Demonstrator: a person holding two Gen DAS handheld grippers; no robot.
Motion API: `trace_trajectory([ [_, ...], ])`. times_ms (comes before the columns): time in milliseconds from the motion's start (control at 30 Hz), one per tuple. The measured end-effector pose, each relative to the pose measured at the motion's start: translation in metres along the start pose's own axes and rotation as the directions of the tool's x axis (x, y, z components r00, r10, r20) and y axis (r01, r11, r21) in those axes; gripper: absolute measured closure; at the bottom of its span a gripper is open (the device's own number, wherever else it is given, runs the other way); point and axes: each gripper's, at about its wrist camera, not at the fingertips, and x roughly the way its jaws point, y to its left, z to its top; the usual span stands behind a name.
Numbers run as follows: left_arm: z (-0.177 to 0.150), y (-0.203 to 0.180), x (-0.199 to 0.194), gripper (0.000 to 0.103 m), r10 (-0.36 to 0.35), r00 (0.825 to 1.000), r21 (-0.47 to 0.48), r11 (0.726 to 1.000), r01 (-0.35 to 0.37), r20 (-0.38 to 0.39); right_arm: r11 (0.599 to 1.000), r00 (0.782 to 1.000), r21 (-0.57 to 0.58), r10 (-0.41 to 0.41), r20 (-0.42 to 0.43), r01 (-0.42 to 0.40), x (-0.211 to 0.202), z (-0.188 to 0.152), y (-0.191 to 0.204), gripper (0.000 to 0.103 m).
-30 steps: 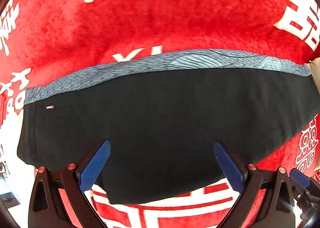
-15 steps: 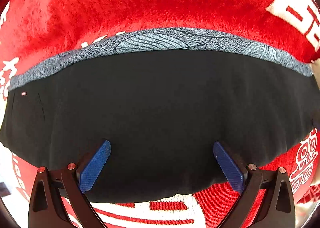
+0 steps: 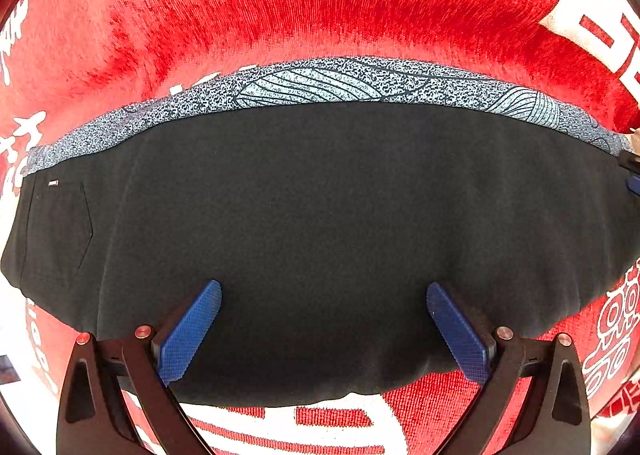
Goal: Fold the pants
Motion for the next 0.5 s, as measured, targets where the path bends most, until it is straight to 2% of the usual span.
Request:
trace_trajectory([
  [67, 0.003, 0.002, -0.001, 0.0, 0.005, 1.0, -0.001, 1.0, -0.005, -0.007, 0.998, 0.999, 0.042, 0.05, 0.008, -0.051, -0.015, -0.006, -0.018, 0.05],
  [100, 0.004, 0.002, -0.002, 0.0, 0.009, 1.0, 0.001, 1.0, -0.009, -0.01, 0.993, 0.995, 0.054, 0.103, 0.01, -0.103, -0.024, -0.013, -0.025, 0.049],
  [167, 0.007, -0.002, -0.005, 0.0, 0.032, 0.999, 0.007, 0.999, -0.032, -0.012, 0.972, 0.977, 0.101, 0.212, 0.002, -0.211, -0.038, -0.033, -0.041, 0.04],
  [233, 0.007, -0.01, -0.018, 0.0, 0.049, 0.999, 0.007, 0.999, -0.049, -0.004, 0.925, 0.943, 0.196, 0.332, -0.006, -0.324, -0.043, -0.058, -0.059, 0.037],
  [333, 0.01, -0.027, -0.039, 0.0, -0.002, 0.999, -0.004, 1.0, 0.002, 0.035, 0.811, 0.879, 0.376, 0.477, 0.019, -0.449, -0.037, -0.104, -0.084, 0.037],
  [433, 0.014, -0.057, -0.049, 0.0, -0.026, 0.996, 0.039, 0.999, 0.023, 0.081, 0.744, 0.855, 0.461, 0.514, 0.067, -0.484, -0.024, -0.125, -0.093, 0.037],
  [500, 0.015, -0.071, -0.046, 0.0, -0.028, 0.996, 0.061, 0.998, 0.024, 0.08, 0.687, 0.831, 0.505, 0.543, 0.119, -0.522, -0.017, -0.133, -0.099, 0.037],
])
